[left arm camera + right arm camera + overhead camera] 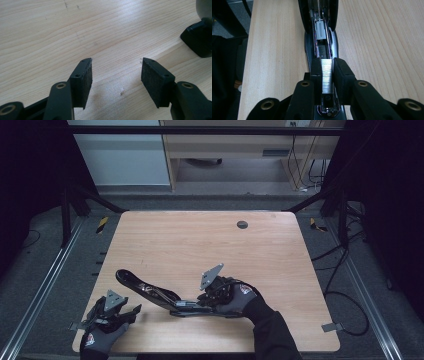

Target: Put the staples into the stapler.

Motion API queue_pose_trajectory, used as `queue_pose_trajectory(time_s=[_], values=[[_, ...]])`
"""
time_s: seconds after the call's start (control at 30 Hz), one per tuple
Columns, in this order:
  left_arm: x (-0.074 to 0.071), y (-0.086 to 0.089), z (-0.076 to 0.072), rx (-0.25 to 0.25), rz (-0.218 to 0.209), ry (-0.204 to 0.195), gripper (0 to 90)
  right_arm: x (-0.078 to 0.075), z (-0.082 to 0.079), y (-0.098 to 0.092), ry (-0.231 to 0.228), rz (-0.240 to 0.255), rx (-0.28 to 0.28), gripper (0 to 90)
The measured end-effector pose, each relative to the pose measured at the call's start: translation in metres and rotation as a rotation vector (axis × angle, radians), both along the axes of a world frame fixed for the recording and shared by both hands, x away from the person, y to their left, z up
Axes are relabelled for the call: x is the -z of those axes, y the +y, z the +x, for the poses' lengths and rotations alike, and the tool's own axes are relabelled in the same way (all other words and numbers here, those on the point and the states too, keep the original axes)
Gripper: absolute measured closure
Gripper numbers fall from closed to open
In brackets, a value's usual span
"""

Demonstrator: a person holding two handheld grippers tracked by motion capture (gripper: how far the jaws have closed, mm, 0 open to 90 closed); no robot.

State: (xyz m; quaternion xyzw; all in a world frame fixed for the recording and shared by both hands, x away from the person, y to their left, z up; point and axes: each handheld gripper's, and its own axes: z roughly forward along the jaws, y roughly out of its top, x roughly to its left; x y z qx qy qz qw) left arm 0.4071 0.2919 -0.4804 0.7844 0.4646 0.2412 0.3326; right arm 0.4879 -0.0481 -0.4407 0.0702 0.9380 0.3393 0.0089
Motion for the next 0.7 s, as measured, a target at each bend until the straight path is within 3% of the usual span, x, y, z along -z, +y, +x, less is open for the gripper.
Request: queue_pose_trajectory(time_s=[0.7], values=[[0.0001,0.0000,0.0001,0.001,0.000,0.001,42.2,0.0005,-0.0008,0.0011,0.005,-0.005,-0.003,78.5]])
